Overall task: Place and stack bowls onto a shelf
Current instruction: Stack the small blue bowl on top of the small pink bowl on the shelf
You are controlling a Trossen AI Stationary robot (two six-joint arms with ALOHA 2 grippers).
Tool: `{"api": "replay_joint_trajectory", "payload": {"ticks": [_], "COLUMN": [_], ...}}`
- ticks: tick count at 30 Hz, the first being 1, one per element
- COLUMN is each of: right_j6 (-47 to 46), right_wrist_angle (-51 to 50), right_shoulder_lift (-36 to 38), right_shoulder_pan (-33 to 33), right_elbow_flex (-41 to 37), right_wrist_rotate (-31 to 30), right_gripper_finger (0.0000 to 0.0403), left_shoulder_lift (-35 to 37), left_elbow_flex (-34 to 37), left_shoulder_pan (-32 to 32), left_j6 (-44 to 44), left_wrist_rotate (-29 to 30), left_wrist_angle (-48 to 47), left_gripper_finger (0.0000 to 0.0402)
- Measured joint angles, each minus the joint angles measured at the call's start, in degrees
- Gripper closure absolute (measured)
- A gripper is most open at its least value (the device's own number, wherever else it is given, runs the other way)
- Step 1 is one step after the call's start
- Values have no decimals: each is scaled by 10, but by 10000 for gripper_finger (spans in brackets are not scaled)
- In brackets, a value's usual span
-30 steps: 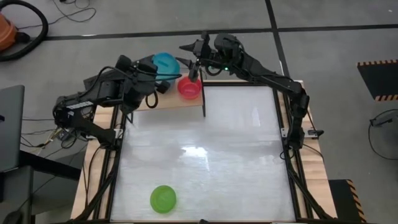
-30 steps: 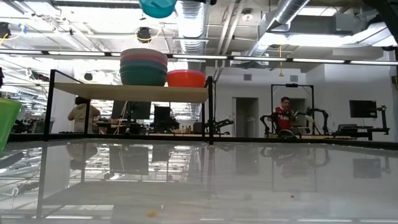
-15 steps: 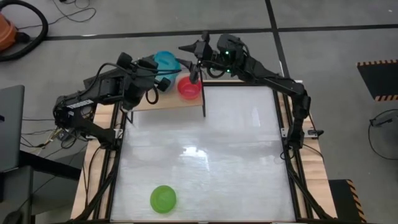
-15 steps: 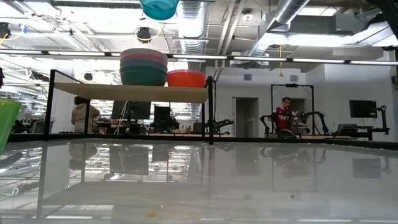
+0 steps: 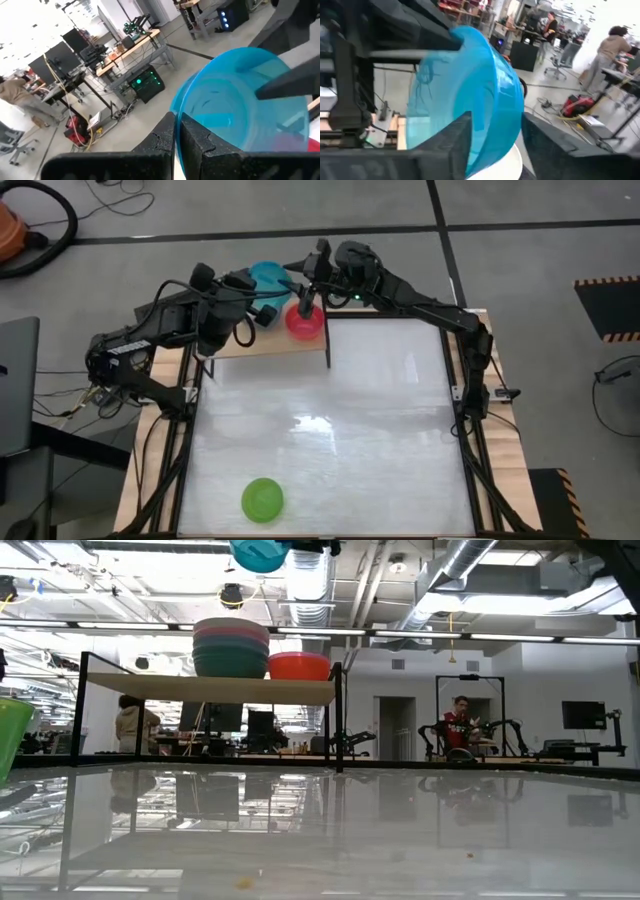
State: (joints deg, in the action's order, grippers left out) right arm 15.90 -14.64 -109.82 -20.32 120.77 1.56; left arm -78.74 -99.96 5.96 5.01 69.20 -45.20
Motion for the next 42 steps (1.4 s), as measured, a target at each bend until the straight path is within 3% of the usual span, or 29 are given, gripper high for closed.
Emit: {"api": "replay_joint_trajectory", "payload": {"ticks": [10, 15, 20, 29, 33, 42], "right_j6": [4, 10, 10, -34, -71, -105], "right_wrist_angle": [-6, -6, -21, -98, -162, -257], "right_shoulder_lift": [1, 1, 0, 1, -6, -50], "right_shoulder_pan": [-3, -3, -19, -66, -87, -90], "right_elbow_flex": [0, 0, 12, 28, 28, 23], "right_wrist_rotate": [-44, -73, -68, -72, -50, -2], "right_gripper_finger": [380, 379, 379, 379, 379, 379], "left_shoulder_lift": [0, 1, 4, 38, 64, 115], "left_elbow_flex": [0, -1, 0, -1, 0, -1], "left_shoulder_pan": [0, 4, -5, -27, -44, -61], "left_j6": [34, 52, 87, 98, 62, -55], "left_wrist_rotate": [-63, -114, -127, -88, -87, -147], "left_wrist_angle": [35, 34, 34, 10, -4, -43], "left_gripper_finger": [401, 386, 329, 228, 216, 215]}}
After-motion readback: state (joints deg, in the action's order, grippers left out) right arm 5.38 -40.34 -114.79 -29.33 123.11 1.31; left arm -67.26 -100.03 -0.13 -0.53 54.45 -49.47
